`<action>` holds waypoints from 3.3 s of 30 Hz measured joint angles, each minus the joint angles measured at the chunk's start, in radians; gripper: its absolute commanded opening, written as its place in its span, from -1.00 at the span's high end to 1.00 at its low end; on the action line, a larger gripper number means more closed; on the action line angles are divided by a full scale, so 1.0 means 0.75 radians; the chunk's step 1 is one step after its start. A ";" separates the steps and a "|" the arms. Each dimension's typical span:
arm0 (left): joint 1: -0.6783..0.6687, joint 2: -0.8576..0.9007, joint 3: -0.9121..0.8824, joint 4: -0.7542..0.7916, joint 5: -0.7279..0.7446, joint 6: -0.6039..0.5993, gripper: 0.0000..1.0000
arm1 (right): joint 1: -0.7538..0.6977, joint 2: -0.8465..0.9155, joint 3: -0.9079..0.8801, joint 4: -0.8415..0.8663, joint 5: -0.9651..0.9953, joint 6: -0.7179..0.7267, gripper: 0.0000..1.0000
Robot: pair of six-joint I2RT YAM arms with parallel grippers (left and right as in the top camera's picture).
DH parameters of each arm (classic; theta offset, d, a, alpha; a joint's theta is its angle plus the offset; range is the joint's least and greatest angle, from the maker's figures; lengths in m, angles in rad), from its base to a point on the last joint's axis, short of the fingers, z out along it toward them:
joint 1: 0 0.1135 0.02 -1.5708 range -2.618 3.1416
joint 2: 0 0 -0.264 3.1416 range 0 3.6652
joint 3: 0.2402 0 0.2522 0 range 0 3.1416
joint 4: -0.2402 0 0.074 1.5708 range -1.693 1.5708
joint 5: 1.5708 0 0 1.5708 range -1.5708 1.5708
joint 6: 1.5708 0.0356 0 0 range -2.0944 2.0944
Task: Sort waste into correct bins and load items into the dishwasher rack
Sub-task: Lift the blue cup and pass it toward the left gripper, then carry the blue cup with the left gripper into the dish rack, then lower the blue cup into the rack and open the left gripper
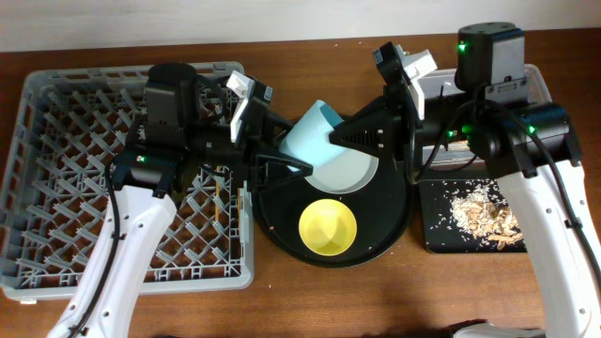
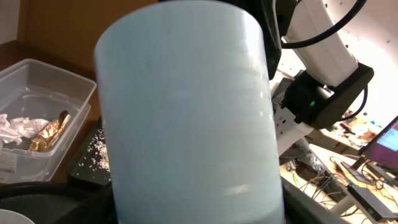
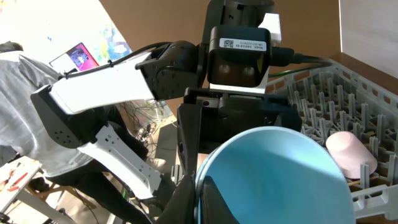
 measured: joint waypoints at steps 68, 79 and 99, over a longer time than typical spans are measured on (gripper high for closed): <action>0.543 -0.013 -0.251 -0.624 -1.655 -0.102 0.52 | -0.302 -0.005 -0.210 -0.425 0.966 0.085 0.80; 0.543 -0.013 -0.348 -0.553 -1.610 -0.103 -0.37 | -0.302 -0.005 -0.210 -0.430 0.966 0.085 0.78; 0.543 -0.172 -0.316 -0.524 -1.544 -0.123 1.00 | -0.302 -0.005 -0.210 -0.440 1.002 0.086 0.56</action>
